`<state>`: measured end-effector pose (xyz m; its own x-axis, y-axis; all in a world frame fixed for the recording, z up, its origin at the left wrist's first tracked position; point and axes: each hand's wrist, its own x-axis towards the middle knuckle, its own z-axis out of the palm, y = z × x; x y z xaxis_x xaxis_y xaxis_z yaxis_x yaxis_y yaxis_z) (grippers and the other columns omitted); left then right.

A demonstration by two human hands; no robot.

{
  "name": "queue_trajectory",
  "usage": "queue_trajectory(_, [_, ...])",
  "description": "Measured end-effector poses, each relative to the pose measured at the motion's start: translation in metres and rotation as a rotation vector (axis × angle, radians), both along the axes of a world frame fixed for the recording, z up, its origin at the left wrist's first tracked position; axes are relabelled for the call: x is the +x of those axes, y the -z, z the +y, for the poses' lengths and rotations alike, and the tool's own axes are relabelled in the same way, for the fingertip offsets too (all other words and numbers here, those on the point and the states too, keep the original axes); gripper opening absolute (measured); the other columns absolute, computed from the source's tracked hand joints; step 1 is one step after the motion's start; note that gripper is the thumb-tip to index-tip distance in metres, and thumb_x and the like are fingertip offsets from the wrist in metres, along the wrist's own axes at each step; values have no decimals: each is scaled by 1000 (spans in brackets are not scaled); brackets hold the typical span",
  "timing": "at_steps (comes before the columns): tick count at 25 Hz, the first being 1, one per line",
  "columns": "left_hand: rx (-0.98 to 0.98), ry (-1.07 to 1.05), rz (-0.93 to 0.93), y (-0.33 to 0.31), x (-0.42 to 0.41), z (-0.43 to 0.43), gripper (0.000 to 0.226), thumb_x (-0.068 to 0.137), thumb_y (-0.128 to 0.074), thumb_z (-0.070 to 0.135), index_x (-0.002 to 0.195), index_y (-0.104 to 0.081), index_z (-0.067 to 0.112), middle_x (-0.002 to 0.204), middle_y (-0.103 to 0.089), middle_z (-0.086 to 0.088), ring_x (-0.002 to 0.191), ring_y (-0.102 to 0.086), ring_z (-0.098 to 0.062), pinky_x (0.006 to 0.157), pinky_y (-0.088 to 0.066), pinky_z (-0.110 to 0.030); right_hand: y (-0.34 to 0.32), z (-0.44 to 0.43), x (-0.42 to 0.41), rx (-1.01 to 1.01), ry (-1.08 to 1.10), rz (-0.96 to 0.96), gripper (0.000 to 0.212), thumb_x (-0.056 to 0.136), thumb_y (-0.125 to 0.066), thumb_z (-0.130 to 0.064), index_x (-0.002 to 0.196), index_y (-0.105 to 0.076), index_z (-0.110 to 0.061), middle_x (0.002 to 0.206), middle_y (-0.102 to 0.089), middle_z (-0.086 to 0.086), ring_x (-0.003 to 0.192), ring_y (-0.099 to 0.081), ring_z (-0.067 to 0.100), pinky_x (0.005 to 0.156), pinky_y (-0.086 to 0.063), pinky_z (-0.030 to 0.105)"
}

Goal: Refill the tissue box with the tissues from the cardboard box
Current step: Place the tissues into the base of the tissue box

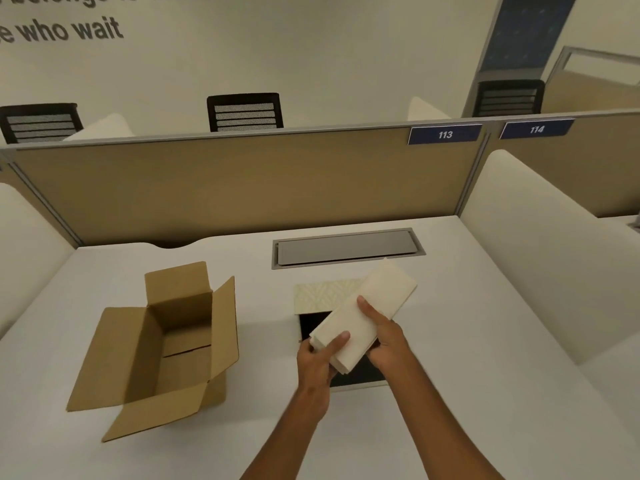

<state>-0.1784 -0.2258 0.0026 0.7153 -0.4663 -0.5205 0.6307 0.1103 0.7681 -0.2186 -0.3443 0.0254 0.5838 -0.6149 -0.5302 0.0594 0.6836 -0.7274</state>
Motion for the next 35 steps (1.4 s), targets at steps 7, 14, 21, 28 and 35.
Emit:
queue_trajectory(7, [87,212,-35,5,23,19,33,72,-78,11,102,-66,11,94,-76,-7,87,-70,-25,66,-60,-36,18,-18,-23,138,82,-94,54,74,-77,-32,120,-55,-14,117,-64,17,112,-59,35,99,-46,58])
queue_trajectory(14, [285,349,-4,28,67,35,50,72,-80,13,116,-59,6,107,-68,-12,96,-64,-28,69,-56,-35,32,-48,-52,30,-129,150,20,79,-74,-18,94,-64,-11,107,-65,13,101,-59,26,104,-45,46])
queue_trajectory(21, [447,278,-14,57,83,4,57,66,-84,14,113,-55,0,116,-62,-17,106,-60,-34,82,-53,-42,55,-63,-43,-34,-229,363,22,79,-74,-20,93,-60,-10,99,-62,10,91,-57,23,101,-47,41])
queue_trajectory(28, [543,311,-45,78,86,-7,70,62,-85,16,122,-53,-1,119,-62,-16,107,-60,-32,82,-54,-39,74,-75,-32,-123,-287,552,38,80,-71,-21,107,-50,-6,90,-55,9,99,-50,30,100,-45,45])
queue_trajectory(35, [658,290,-106,77,89,-7,71,59,-87,20,120,-56,1,118,-62,-15,107,-60,-30,84,-55,-37,76,-78,-31,-158,-323,638,40,79,-73,-21,106,-47,-6,86,-51,7,98,-50,29,92,-48,42])
